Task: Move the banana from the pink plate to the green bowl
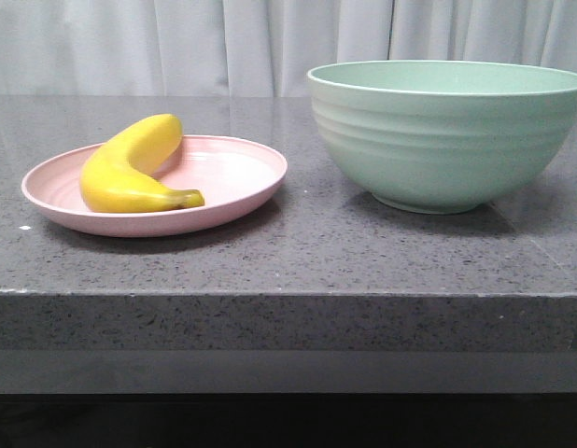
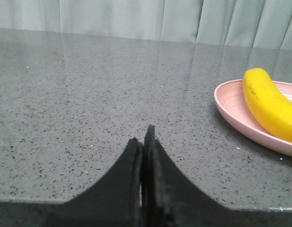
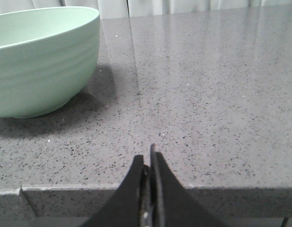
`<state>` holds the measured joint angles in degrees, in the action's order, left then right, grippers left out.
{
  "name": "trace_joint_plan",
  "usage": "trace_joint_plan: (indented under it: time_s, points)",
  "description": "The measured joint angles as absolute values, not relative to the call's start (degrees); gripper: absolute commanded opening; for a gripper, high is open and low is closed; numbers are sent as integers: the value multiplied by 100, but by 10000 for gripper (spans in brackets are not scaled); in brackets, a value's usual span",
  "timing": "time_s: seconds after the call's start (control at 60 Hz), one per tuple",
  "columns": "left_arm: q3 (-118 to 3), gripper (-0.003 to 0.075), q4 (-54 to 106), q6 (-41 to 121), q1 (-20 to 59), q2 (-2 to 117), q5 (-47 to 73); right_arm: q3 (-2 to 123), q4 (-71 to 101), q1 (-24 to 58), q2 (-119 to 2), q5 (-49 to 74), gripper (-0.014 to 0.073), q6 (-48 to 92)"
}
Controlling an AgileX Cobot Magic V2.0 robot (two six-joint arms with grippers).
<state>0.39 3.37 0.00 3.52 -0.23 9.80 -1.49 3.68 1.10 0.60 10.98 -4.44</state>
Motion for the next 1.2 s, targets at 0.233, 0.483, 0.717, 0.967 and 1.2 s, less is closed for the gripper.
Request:
trace_joint_plan:
  time_s: [0.233,0.483,0.717,0.967,1.2]
  points:
    - [39,-20,337,0,352,-23,980,-149,368,110,60,1098,-106,-444]
    - [39,-20,337,0,352,-23,980,-149,368,110,60,1098,-106,-444]
    - [39,-20,337,0,352,-23,980,-149,368,110,60,1098,-106,-444]
    - [39,-20,337,0,352,-23,968,-149,259,110,60,895,-60,-444]
    - [-375,-20,272,0,352,-23,775,83,254,110,60,841,-60,-444]
